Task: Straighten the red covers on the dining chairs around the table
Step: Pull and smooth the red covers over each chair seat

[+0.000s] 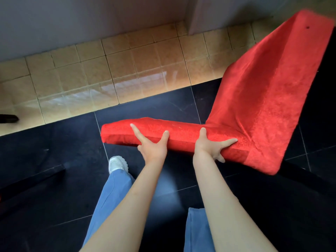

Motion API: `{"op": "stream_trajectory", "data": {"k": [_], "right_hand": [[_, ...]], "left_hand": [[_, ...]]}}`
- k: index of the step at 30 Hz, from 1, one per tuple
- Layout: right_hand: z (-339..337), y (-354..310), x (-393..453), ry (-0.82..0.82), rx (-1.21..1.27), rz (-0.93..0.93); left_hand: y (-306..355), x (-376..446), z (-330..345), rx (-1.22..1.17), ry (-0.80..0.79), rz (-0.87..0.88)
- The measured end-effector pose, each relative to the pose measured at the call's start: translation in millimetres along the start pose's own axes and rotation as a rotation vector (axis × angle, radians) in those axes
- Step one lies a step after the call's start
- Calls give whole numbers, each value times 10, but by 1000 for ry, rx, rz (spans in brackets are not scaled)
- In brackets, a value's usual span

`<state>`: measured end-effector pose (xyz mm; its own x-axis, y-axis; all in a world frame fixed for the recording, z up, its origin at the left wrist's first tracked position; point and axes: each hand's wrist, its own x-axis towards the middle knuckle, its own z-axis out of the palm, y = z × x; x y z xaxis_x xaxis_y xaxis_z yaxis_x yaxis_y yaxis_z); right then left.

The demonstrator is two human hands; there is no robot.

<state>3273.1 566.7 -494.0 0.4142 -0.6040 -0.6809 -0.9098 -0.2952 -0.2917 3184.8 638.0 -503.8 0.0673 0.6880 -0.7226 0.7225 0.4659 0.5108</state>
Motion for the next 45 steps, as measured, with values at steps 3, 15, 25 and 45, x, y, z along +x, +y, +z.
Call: {"op": "stream_trajectory", "data": {"k": [3,15,25,45], "right_hand": [[-67,42,-74,-34,-128,-103],[253,224,-238,-374,-1210,-1088],[440,198,-161,-267,-1388,-1476],[429,223,-147,-212,-1243,-1673]], "left_hand": [[-282,52,-456,114,44,193],[-153,958,-1323,419,-214,558],[-181,1166,-1396,438,-256,708],[-149,1084,-1421,512,-282,833]]}}
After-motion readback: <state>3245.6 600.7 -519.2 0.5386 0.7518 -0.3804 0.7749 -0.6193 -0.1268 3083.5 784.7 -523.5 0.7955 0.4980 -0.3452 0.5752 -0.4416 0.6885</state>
